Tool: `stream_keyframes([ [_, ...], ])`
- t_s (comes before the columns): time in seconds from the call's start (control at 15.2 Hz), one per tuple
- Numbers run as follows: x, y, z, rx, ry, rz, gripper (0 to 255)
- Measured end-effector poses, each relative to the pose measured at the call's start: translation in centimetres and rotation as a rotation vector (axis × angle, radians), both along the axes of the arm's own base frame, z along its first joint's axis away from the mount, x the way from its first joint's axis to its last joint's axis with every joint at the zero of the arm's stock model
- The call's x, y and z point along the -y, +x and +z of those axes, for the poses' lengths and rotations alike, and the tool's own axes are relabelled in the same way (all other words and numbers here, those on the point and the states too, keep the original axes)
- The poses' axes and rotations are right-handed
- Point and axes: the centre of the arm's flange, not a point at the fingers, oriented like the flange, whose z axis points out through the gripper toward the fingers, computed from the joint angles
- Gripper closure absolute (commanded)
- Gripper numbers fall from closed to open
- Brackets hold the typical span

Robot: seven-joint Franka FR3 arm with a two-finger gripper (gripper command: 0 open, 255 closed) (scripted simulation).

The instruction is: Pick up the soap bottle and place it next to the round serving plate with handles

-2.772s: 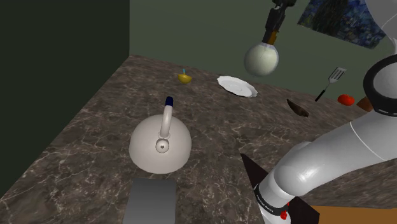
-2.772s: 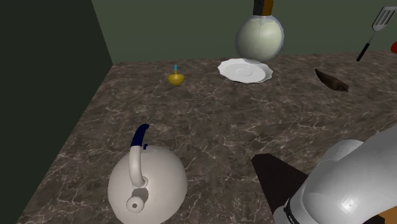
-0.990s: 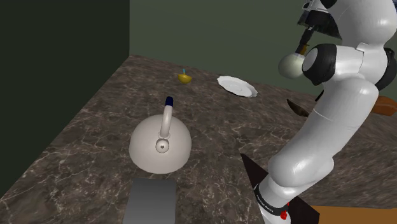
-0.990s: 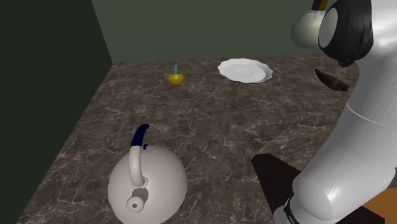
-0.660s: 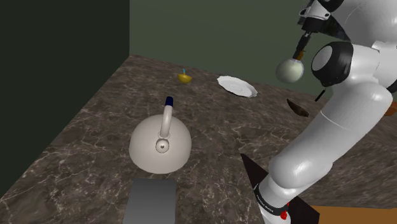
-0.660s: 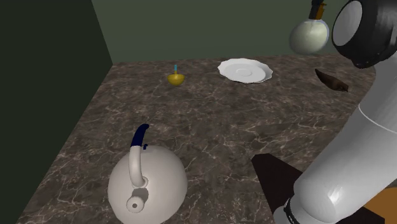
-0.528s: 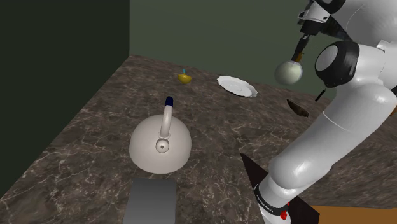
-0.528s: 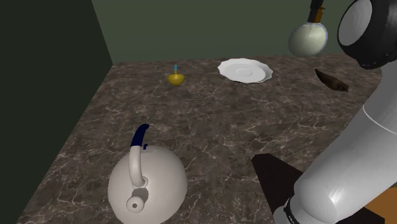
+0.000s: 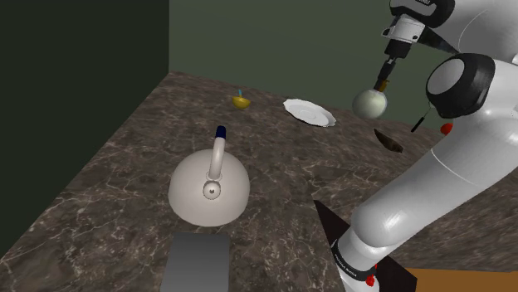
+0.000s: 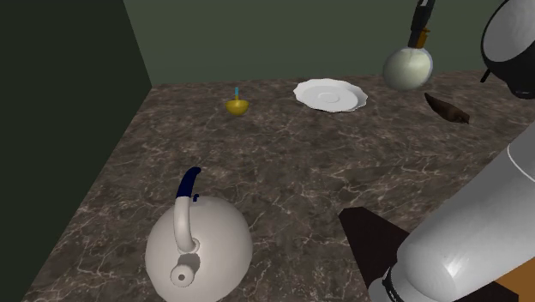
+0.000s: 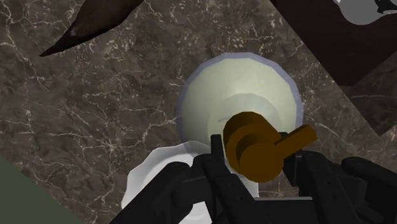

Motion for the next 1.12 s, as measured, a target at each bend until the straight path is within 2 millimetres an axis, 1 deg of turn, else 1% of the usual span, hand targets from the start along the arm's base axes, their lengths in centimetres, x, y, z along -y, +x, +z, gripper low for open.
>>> stream_keyframes([
  [1.12, 0.1, 0.1, -8.9, 0.0, 0.0, 0.0, 255],
])
